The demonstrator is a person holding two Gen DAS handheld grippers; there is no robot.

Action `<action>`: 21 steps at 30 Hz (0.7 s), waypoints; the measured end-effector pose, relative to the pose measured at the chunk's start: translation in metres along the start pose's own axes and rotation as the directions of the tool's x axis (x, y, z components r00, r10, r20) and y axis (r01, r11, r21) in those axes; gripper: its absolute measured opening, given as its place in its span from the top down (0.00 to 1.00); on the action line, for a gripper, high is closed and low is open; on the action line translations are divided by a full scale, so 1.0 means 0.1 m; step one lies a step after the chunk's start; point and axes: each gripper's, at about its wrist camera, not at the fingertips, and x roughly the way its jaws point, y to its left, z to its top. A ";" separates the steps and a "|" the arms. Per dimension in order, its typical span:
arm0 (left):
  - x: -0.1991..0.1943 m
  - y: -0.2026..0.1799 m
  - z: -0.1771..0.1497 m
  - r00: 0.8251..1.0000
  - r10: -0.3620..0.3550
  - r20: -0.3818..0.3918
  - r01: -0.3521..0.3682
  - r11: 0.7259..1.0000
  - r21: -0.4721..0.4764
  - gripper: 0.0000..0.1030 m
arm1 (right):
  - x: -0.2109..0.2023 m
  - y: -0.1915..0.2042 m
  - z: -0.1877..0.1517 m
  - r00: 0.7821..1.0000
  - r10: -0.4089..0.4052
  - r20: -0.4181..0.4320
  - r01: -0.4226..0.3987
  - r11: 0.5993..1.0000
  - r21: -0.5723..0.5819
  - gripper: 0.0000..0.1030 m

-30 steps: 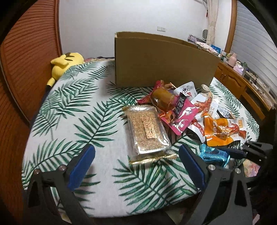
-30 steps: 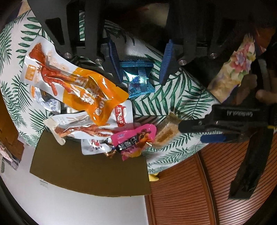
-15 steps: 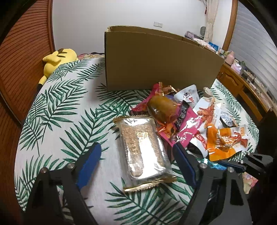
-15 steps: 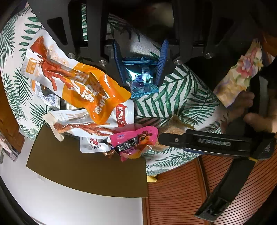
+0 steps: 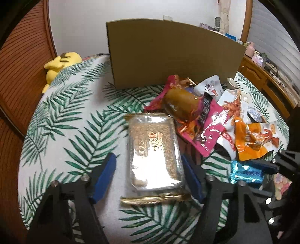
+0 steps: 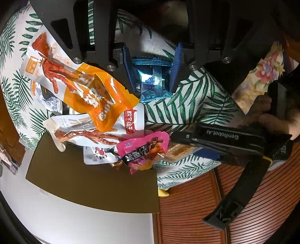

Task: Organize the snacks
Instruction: 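Grasp the blue candy with the right tool while the left tool grasps the clear cracker bar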

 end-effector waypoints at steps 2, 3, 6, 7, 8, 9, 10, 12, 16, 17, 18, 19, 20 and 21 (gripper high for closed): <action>-0.01 0.02 0.00 1.000 0.006 0.001 -0.006 1.000 0.004 0.41 | 0.01 -0.01 0.00 1.000 0.007 0.003 -0.007 1.000 0.003 0.65; -0.01 0.02 0.00 1.000 -0.004 0.000 0.004 1.000 0.000 0.41 | 0.01 -0.02 0.00 1.000 0.010 0.005 -0.010 1.000 0.005 0.65; 0.00 0.05 0.03 1.000 -0.023 -0.001 0.023 1.000 -0.015 0.41 | 0.01 -0.02 0.00 1.000 0.017 0.009 -0.018 1.000 0.009 0.65; 0.00 0.05 0.04 1.000 -0.027 0.003 0.027 1.000 -0.016 0.46 | 0.01 -0.02 0.00 1.000 0.019 0.010 -0.019 1.000 0.007 0.65; -0.01 0.05 0.04 1.000 -0.031 0.006 0.031 0.999 -0.016 0.49 | 0.01 -0.02 0.01 1.000 0.020 0.010 -0.020 1.000 0.003 0.65; -0.01 0.05 0.04 1.000 -0.028 0.009 0.029 0.999 -0.017 0.52 | 0.01 -0.02 0.01 1.000 0.020 0.009 -0.020 1.000 -0.002 0.65; -0.02 0.05 0.03 1.000 -0.026 0.014 0.026 1.000 -0.017 0.52 | 0.01 -0.02 0.01 1.000 0.019 0.009 -0.019 1.000 -0.006 0.66; -0.03 0.06 0.00 0.999 -0.027 0.025 0.028 0.999 -0.020 0.53 | 0.02 -0.02 0.01 1.000 0.023 0.010 -0.023 1.000 -0.007 0.66; -0.12 0.11 -0.11 0.998 -0.037 0.048 0.039 0.998 -0.044 0.54 | 0.01 -0.04 0.01 0.999 0.036 0.018 -0.036 0.999 -0.001 0.66; -0.14 0.12 -0.14 0.998 -0.038 0.052 0.041 0.998 -0.047 0.54 | 0.01 -0.04 0.01 0.999 0.041 0.019 -0.041 0.999 0.000 0.67; -0.16 0.13 -0.16 0.998 -0.038 0.056 0.041 0.998 -0.052 0.54 | 0.00 -0.04 0.01 0.999 0.049 0.020 -0.049 0.999 0.001 0.67; -0.18 0.15 -0.19 0.998 -0.037 0.060 0.040 0.997 -0.059 0.54 | -0.01 -0.03 0.01 0.998 0.054 0.022 -0.054 0.999 0.003 0.67; -0.21 0.17 -0.21 0.997 -0.033 0.064 0.038 0.997 -0.067 0.54 | -0.01 -0.03 0.01 0.998 0.055 0.023 -0.055 0.998 0.006 0.67; -0.23 0.19 -0.24 0.997 -0.030 0.069 0.035 0.996 -0.076 0.55 | -0.02 -0.03 0.01 0.998 0.058 0.023 -0.058 0.998 0.006 0.67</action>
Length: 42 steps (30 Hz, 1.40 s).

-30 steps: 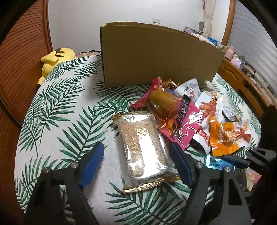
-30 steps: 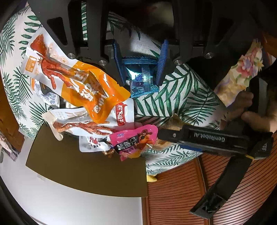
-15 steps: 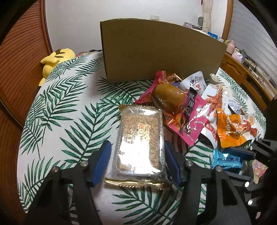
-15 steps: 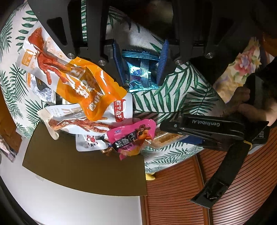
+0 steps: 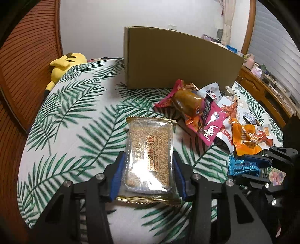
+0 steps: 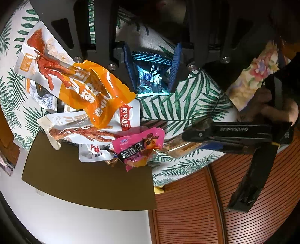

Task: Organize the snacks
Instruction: 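Grasp the blue candy with the right tool while the left tool grasps the clear cracker bar, then carry both snacks into the cardboard box and open both tools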

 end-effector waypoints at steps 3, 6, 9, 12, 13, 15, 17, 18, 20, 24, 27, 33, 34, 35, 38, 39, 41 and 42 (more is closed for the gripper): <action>-0.05 0.06 -0.03 1.000 0.001 0.014 -0.001 1.000 -0.022 0.55 | -0.02 0.02 0.00 1.000 -0.001 0.006 0.001 1.000 0.001 0.67; -0.10 0.09 -0.06 1.000 0.006 0.029 -0.005 0.999 -0.033 0.55 | -0.05 0.03 0.02 1.000 0.000 0.018 0.000 1.000 0.005 0.67; -0.15 0.11 -0.08 0.999 0.001 0.046 0.001 0.999 -0.042 0.55 | -0.10 0.04 0.05 0.999 -0.002 0.032 0.001 1.000 0.004 0.67; -0.18 0.09 -0.07 0.998 0.003 0.056 -0.001 0.999 -0.038 0.55 | -0.12 0.04 0.07 0.999 -0.007 0.034 0.007 1.000 -0.003 0.67; -0.17 0.09 -0.07 0.998 0.003 0.055 -0.001 0.999 -0.035 0.55 | -0.10 0.04 0.07 1.000 -0.011 0.026 0.011 1.000 -0.010 0.67; -0.16 0.08 -0.07 0.999 0.002 0.049 0.000 1.000 -0.031 0.55 | -0.04 0.03 0.06 1.000 -0.015 0.006 0.016 1.000 -0.015 0.67; -0.14 0.07 -0.08 0.999 0.000 0.042 0.002 1.000 -0.027 0.55 | 0.04 0.01 0.02 1.000 -0.016 -0.026 0.016 1.000 -0.015 0.66; -0.13 0.07 -0.09 0.999 -0.001 0.038 0.002 1.000 -0.024 0.55 | 0.05 0.01 0.00 0.999 -0.017 -0.027 0.016 1.000 -0.021 0.66; -0.11 0.07 -0.09 1.000 0.000 0.030 0.001 1.000 -0.021 0.55 | 0.05 0.02 0.00 0.999 -0.019 -0.032 0.018 0.999 -0.035 0.66; -0.11 0.04 -0.10 1.000 -0.001 0.023 0.001 1.000 -0.014 0.55 | 0.06 0.02 0.04 0.998 -0.008 -0.064 0.004 0.999 -0.051 0.64; -0.11 0.04 -0.10 1.000 -0.002 0.021 0.003 1.000 -0.011 0.55 | 0.09 0.01 0.10 0.994 0.021 -0.103 -0.027 0.998 -0.053 0.58; -0.11 0.01 -0.10 1.000 -0.009 0.019 0.009 1.000 0.000 0.55 | 0.17 -0.04 0.21 0.980 0.042 -0.194 -0.062 0.994 -0.094 0.60; -0.12 0.01 -0.09 1.000 -0.011 0.020 0.011 1.000 0.001 0.55 | 0.18 -0.04 0.22 0.977 0.041 -0.207 -0.064 0.992 -0.106 0.64; -0.13 0.00 -0.09 1.000 -0.013 0.022 0.013 1.000 0.003 0.55 | 0.19 -0.04 0.22 0.976 0.026 -0.217 -0.054 0.991 -0.122 0.73; -0.15 -0.03 -0.09 0.999 -0.010 0.033 0.010 1.000 0.012 0.55 | 0.21 -0.05 0.24 0.974 0.012 -0.225 -0.045 0.988 -0.145 0.76; -0.16 -0.04 -0.08 0.999 -0.010 0.037 0.009 1.000 0.015 0.55 | 0.21 -0.05 0.23 0.975 0.011 -0.222 -0.044 0.989 -0.143 0.76; -0.19 -0.04 -0.08 0.999 -0.012 0.047 0.012 1.000 0.012 0.55 | 0.17 -0.07 0.22 0.980 0.014 -0.200 -0.041 0.990 -0.133 0.77; -0.20 -0.04 -0.08 0.999 -0.014 0.051 0.014 1.000 0.009 0.55 | 0.15 -0.07 0.21 0.982 0.018 -0.187 -0.042 0.991 -0.126 0.77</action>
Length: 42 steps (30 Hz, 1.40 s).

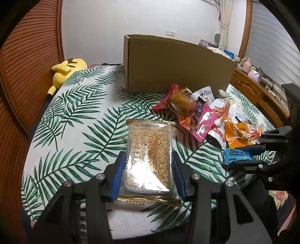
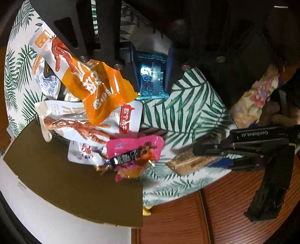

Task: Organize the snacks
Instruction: 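Carry both snacks into the cardboard box and open both tools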

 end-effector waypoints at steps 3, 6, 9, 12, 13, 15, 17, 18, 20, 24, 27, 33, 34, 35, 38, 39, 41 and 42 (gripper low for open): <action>-0.06 0.00 0.02 1.000 -0.005 0.019 0.005 1.000 -0.009 0.55 | -0.10 0.01 0.03 0.999 0.006 0.053 -0.006 1.000 0.017 0.77; -0.14 -0.02 0.08 0.999 -0.014 0.047 0.014 1.000 -0.012 0.55 | -0.20 0.00 0.07 0.996 0.002 0.094 -0.004 1.000 0.024 0.77; -0.20 -0.05 0.18 0.997 -0.026 0.078 0.027 1.000 -0.008 0.55 | -0.29 -0.07 0.13 0.992 -0.013 0.129 0.008 0.999 0.035 0.77; -0.23 -0.11 0.33 0.993 -0.040 0.107 0.040 0.999 0.001 0.55 | -0.37 -0.19 0.21 0.985 -0.028 0.169 0.018 0.998 0.060 0.77; -0.23 -0.14 0.40 0.992 -0.047 0.118 0.047 0.999 0.007 0.55 | -0.39 -0.23 0.24 0.983 -0.034 0.180 0.022 0.998 0.067 0.77; -0.22 -0.17 0.51 0.990 -0.058 0.131 0.057 0.998 0.017 0.55 | -0.44 -0.31 0.30 0.979 -0.048 0.200 0.033 0.997 0.076 0.77; -0.21 -0.22 0.65 0.987 -0.070 0.148 0.066 0.997 0.030 0.55 | -0.49 -0.40 0.37 0.973 -0.064 0.221 0.047 0.995 0.083 0.77; -0.20 -0.24 0.70 0.985 -0.075 0.155 0.070 0.997 0.036 0.55 | -0.51 -0.45 0.40 0.970 -0.072 0.232 0.053 0.995 0.087 0.77; -0.18 -0.29 0.85 0.981 -0.085 0.175 0.078 0.996 0.047 0.55 | -0.58 -0.56 0.49 0.962 -0.087 0.259 0.064 0.993 0.099 0.77; -0.17 -0.38 1.09 0.972 -0.104 0.211 0.090 0.993 0.075 0.55 | -0.73 -0.76 0.67 0.944 -0.110 0.310 0.078 0.990 0.114 0.77; -0.16 -0.44 1.28 0.964 -0.113 0.240 0.091 0.991 0.101 0.55 | -0.79 -0.89 0.82 0.932 -0.133 0.337 0.099 0.988 0.117 0.76; -0.01 -0.50 1.66 0.956 -0.119 0.269 0.088 0.988 0.124 0.55 | -0.80 -1.16 1.08 0.914 -0.157 0.375 0.112 0.984 0.138 0.76; 0.05 -0.49 1.73 0.956 -0.118 0.270 0.086 0.988 0.124 0.55 | -0.78 -1.21 1.13 0.913 -0.160 0.376 0.115 0.983 0.142 0.76; 0.09 -0.49 1.76 0.956 -0.116 0.269 0.085 0.989 0.124 0.55 | -0.75 -1.24 1.16 0.912 -0.165 0.375 0.119 0.983 0.143 0.76; 0.25 -0.48 1.90 0.959 -0.110 0.261 0.080 0.989 0.125 0.55 | -0.70 -1.36 1.25 0.909 -0.187 0.372 0.139 0.979 0.150 0.76; 0.30 -0.47 1.94 0.960 -0.107 0.258 0.076 0.989 0.126 0.55 | -0.69 -1.40 1.27 0.909 -0.187 0.372 0.137 0.978 0.156 0.76; 0.41 -0.46 2.00 0.963 -0.103 0.249 0.073 0.989 0.127 0.55 | -0.65 -1.47 1.31 0.909 -0.193 0.370 0.140 0.976 0.164 0.76; 0.46 -0.44 2.03 0.965 -0.103 0.243 0.075 0.990 0.123 0.55 | -0.64 -1.49 1.32 0.909 -0.197 0.368 0.144 0.975 0.168 0.76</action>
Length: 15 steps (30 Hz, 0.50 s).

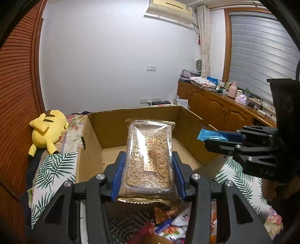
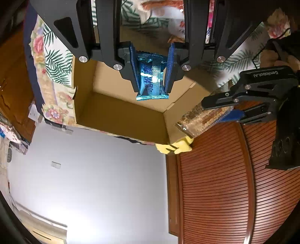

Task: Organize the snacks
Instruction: 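Carry both snacks into the cardboard box and open both tools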

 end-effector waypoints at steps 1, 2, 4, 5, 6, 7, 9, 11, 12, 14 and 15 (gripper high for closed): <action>0.04 0.01 0.01 1.000 -0.002 -0.005 0.002 1.000 -0.003 0.55 | 0.05 -0.04 0.00 1.000 -0.006 -0.004 0.006 1.000 0.005 0.76; 0.10 0.03 0.02 1.000 -0.005 -0.013 0.005 1.000 -0.007 0.55 | 0.09 -0.07 0.00 1.000 -0.007 -0.008 0.007 1.000 0.011 0.76; 0.18 0.03 0.03 1.000 -0.002 -0.022 0.002 1.000 -0.005 0.55 | 0.17 -0.12 -0.02 1.000 -0.010 -0.017 0.011 1.000 0.022 0.76; 0.21 0.03 0.03 1.000 0.001 -0.025 -0.001 1.000 -0.004 0.55 | 0.20 -0.14 -0.02 1.000 -0.012 -0.021 0.013 1.000 0.025 0.76; 0.25 0.03 0.03 1.000 0.000 -0.029 0.000 1.000 -0.003 0.55 | 0.22 -0.14 -0.03 1.000 -0.014 -0.025 0.014 1.000 0.028 0.76; 0.29 0.03 0.03 0.999 -0.001 -0.036 0.001 1.000 -0.004 0.55 | 0.26 -0.15 -0.04 0.999 -0.015 -0.030 0.016 0.999 0.031 0.76; 0.34 -0.01 0.03 0.999 -0.003 -0.042 0.003 1.000 -0.004 0.54 | 0.32 -0.17 -0.03 0.999 -0.017 -0.040 0.018 0.999 0.036 0.76; 0.40 -0.02 0.02 0.999 -0.001 -0.048 0.001 1.000 -0.003 0.53 | 0.38 -0.19 -0.04 0.999 -0.016 -0.047 0.018 0.999 0.039 0.76; 0.42 -0.02 0.02 0.999 0.000 -0.051 -0.001 1.000 -0.004 0.52 | 0.39 -0.20 -0.04 0.999 -0.016 -0.049 0.018 0.999 0.040 0.75; 0.46 -0.01 0.02 0.999 0.007 -0.053 -0.008 1.000 -0.009 0.50 | 0.42 -0.22 -0.05 0.999 -0.016 -0.049 0.018 0.999 0.049 0.74; 0.47 -0.01 0.02 0.999 0.011 -0.052 -0.012 1.000 -0.014 0.47 | 0.43 -0.23 -0.05 0.999 -0.011 -0.050 0.014 0.998 0.057 0.73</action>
